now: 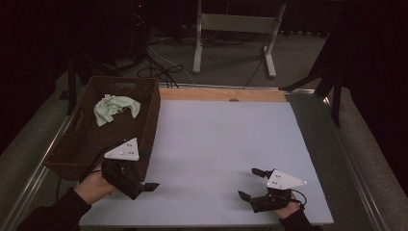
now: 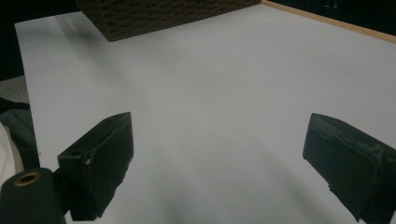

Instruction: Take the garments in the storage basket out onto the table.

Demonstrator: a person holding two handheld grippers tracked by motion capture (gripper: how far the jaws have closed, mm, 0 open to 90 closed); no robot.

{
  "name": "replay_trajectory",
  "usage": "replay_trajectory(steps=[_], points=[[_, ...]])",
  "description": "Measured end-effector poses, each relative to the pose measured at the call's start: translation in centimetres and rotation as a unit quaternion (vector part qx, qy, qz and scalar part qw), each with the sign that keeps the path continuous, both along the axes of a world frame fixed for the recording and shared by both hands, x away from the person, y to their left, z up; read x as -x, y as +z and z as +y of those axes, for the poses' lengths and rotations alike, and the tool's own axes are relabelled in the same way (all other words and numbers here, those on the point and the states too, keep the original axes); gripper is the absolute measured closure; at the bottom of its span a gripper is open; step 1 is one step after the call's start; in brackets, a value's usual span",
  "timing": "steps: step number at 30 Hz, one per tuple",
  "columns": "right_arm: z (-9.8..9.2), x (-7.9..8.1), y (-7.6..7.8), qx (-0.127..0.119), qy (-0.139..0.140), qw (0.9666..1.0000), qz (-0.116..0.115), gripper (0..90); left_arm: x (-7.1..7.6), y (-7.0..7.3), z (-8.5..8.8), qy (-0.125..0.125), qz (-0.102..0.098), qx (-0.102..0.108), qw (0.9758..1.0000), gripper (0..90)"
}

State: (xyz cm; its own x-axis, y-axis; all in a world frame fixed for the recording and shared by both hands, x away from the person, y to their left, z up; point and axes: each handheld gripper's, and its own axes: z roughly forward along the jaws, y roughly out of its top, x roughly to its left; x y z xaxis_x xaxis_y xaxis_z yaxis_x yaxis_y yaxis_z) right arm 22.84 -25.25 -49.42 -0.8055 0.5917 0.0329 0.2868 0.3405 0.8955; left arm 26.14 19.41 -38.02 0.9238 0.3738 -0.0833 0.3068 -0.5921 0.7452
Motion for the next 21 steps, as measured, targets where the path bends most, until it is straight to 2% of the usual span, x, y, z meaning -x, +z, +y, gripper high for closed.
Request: replay_trajectory(steps=[13,16,21], points=[[0.1,0.0,-0.1,0.002,0.004,1.0,0.001,9.2,-2.5,1.4,2.1,0.039,-0.006,-0.014,0.9991,0.0],[0.1,0.1,0.0,0.002,0.006,1.0,-0.001,9.2,-3.8,1.5,3.2,0.061,-0.005,-0.012,0.998,0.0],[0.2,0.1,0.0,0.0,0.006,1.0,0.001,9.1,-5.3,1.3,4.1,0.084,-0.003,-0.025,0.9961,0.0]])
